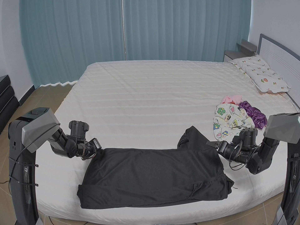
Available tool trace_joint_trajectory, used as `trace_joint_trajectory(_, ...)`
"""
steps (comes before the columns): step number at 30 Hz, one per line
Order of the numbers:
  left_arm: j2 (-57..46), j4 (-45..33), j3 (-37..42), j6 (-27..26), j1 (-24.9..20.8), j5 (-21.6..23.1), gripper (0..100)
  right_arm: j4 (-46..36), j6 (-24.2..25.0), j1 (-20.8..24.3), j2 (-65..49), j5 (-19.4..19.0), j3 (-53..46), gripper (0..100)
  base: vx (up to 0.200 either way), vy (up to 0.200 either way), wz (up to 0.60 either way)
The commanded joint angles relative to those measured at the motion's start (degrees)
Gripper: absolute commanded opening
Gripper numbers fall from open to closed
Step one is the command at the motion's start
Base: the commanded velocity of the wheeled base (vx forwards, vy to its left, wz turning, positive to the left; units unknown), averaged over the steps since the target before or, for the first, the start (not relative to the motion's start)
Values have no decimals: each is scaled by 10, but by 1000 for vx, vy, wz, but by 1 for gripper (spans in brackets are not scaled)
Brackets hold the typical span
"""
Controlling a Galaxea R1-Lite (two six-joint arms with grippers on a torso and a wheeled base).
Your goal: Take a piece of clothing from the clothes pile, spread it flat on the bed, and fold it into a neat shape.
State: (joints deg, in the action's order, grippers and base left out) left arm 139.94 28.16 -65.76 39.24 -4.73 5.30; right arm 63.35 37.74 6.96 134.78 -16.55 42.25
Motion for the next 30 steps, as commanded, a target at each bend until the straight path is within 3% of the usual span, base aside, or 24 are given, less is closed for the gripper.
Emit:
trace_joint_trajectory(1,-34,4,33,20,2,4,0,-148,-65,9,58,9,176,100,0,0,0)
trace_joint_trajectory(5,-40,4,41,28,2,6,0,-206,-114,8,112,53,272,100,0,0,0)
trace_joint_trajectory(15,-39,4,49,28,2,6,0,-283,-145,1,167,59,382,100,0,0,0)
trace_joint_trajectory(23,-40,4,48,39,2,6,0,-284,-144,-3,167,51,384,100,0,0,0)
trace_joint_trajectory(24,-40,4,48,40,2,6,0,-284,-144,-3,166,51,383,0,0,0,0)
trace_joint_trajectory(30,-40,4,46,43,2,6,0,-278,-128,-7,156,35,364,0,0,0,0)
